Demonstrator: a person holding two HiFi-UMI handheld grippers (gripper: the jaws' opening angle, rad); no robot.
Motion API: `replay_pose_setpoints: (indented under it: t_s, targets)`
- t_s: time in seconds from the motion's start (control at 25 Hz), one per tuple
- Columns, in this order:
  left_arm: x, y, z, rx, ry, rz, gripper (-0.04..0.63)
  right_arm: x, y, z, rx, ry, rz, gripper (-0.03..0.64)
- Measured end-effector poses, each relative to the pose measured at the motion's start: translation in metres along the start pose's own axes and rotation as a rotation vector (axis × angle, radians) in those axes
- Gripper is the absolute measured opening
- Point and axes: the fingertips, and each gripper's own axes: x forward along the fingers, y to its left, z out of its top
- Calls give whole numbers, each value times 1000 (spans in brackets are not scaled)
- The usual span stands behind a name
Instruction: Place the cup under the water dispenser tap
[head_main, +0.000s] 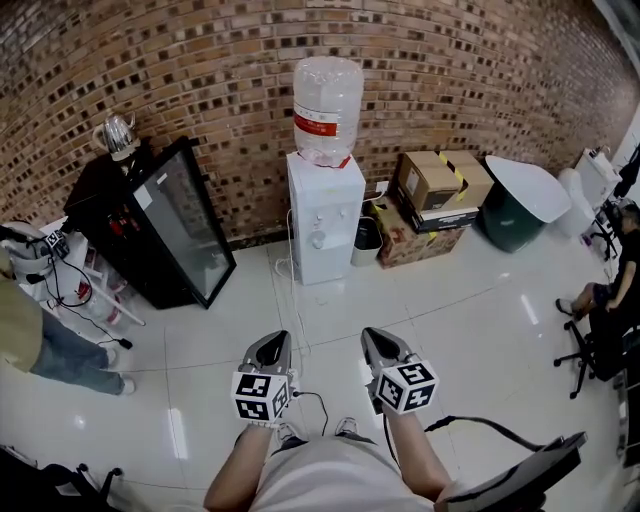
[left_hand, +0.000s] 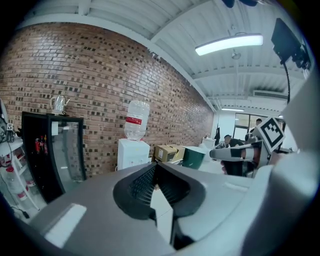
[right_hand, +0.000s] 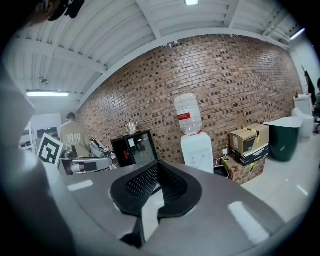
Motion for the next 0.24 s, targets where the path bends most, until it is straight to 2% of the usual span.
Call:
replay_pose_setpoints:
  t_s: [0.24]
  targets:
    - [1, 1, -1, -2, -1, -10, 12, -3, 2, -3, -14, 10, -17, 0]
